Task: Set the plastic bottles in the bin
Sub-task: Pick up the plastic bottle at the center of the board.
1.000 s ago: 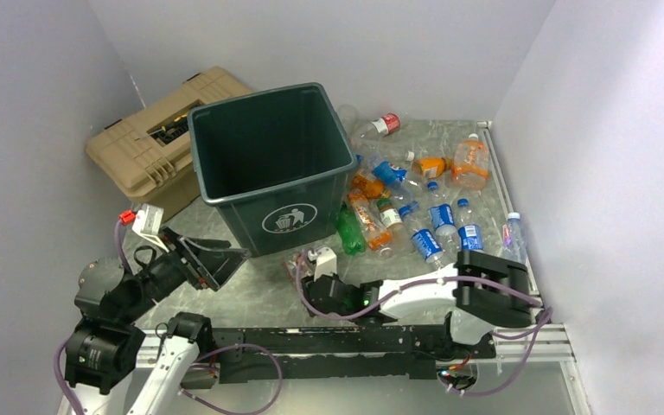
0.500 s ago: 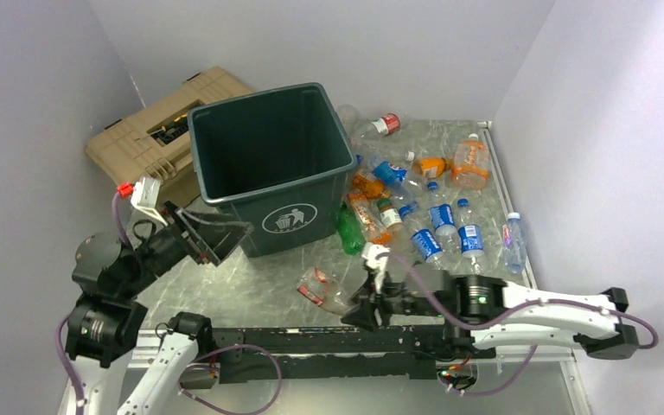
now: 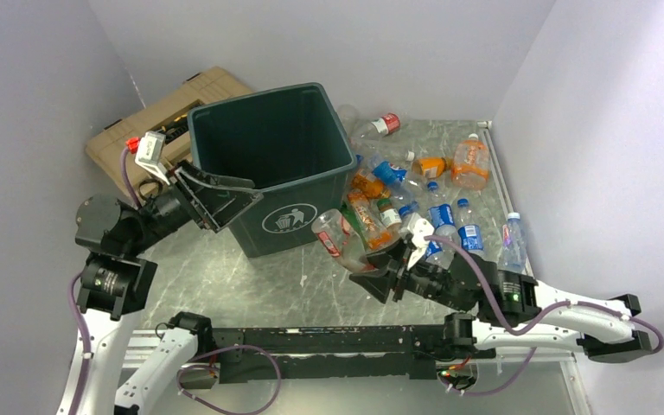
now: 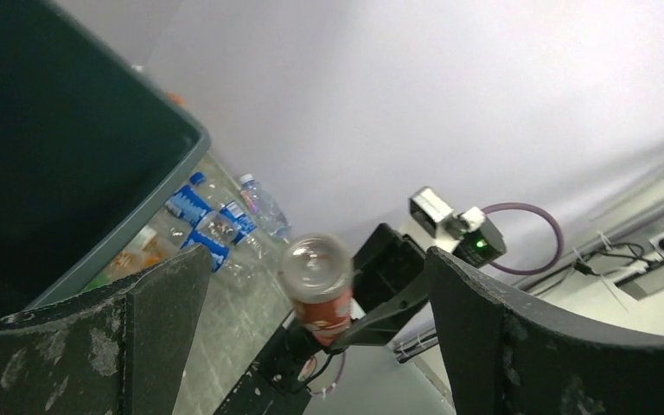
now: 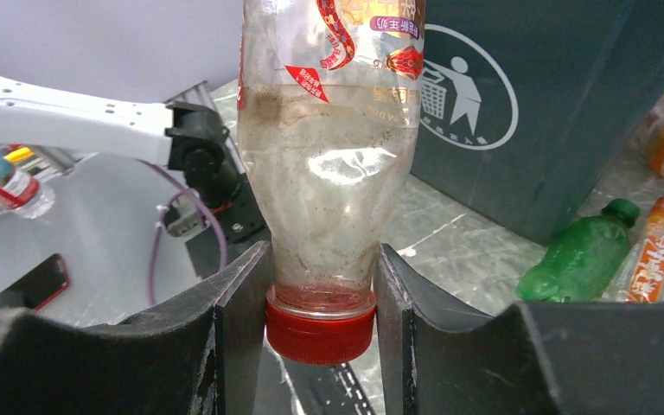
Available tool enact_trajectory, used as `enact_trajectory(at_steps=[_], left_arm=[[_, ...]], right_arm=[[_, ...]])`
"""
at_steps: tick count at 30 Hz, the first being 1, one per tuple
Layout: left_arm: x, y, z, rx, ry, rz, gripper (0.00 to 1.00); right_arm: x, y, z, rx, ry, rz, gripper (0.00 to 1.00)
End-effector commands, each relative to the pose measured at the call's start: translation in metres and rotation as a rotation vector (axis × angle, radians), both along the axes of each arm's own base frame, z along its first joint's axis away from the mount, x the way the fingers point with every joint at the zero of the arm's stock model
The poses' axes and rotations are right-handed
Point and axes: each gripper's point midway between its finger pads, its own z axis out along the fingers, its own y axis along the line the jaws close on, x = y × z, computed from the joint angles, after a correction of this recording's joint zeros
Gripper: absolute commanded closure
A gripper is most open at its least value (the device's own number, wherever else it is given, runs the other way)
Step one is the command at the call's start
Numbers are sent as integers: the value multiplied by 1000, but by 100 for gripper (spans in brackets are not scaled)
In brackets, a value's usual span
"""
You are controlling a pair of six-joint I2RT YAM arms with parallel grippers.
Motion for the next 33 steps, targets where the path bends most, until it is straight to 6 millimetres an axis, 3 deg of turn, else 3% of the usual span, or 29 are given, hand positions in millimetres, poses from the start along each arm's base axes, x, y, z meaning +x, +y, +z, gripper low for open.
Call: enact_trajectory(at_steps=[1, 7, 12, 15, 22, 29, 33], left_arm=[[-17, -8, 28, -20, -88, -105, 1], [-4, -14, 20, 11, -46, -133, 1], [8, -22, 45, 63, -100, -138, 1], [27, -32, 50, 121, -113, -79, 1], [54, -56, 91, 284, -250, 24, 0], [91, -71, 85, 398, -334, 76, 1], [83, -73, 97, 341, -412, 62, 1]], right_arm=[[18, 5, 38, 105, -66, -90, 100], [25, 17, 72, 165, -114, -115, 100], [32, 25, 93, 187, -122, -147, 100], [37, 25, 100, 208, -116, -178, 100], [49, 9, 99, 207, -101, -271, 100], [67, -9, 124, 164, -179, -380, 100], [95, -6, 143, 125, -210, -379, 100]])
